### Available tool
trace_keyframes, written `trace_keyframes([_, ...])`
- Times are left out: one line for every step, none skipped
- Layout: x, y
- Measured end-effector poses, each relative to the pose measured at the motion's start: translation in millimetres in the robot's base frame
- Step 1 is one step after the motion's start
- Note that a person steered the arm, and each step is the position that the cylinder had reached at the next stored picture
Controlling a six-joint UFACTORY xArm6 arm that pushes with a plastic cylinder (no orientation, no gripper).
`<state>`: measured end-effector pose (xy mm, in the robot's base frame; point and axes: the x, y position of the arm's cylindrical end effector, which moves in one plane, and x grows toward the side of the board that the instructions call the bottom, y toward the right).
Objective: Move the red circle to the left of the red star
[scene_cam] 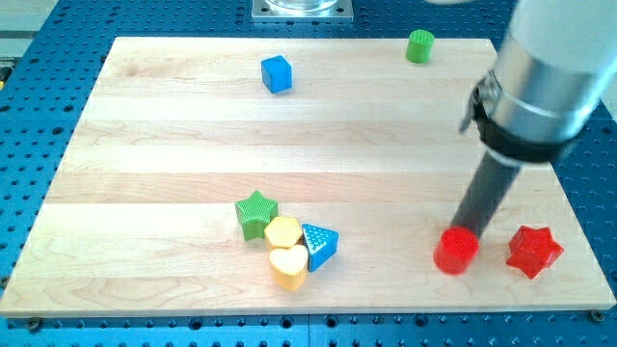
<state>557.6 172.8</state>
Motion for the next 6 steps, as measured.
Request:
trace_keyframes([-3,-45])
trace_keyframes([4,-99])
trace_keyframes([38,-92])
trace_keyframes([32,-3])
trace_keyframes([28,16])
trace_keyframes([8,-68])
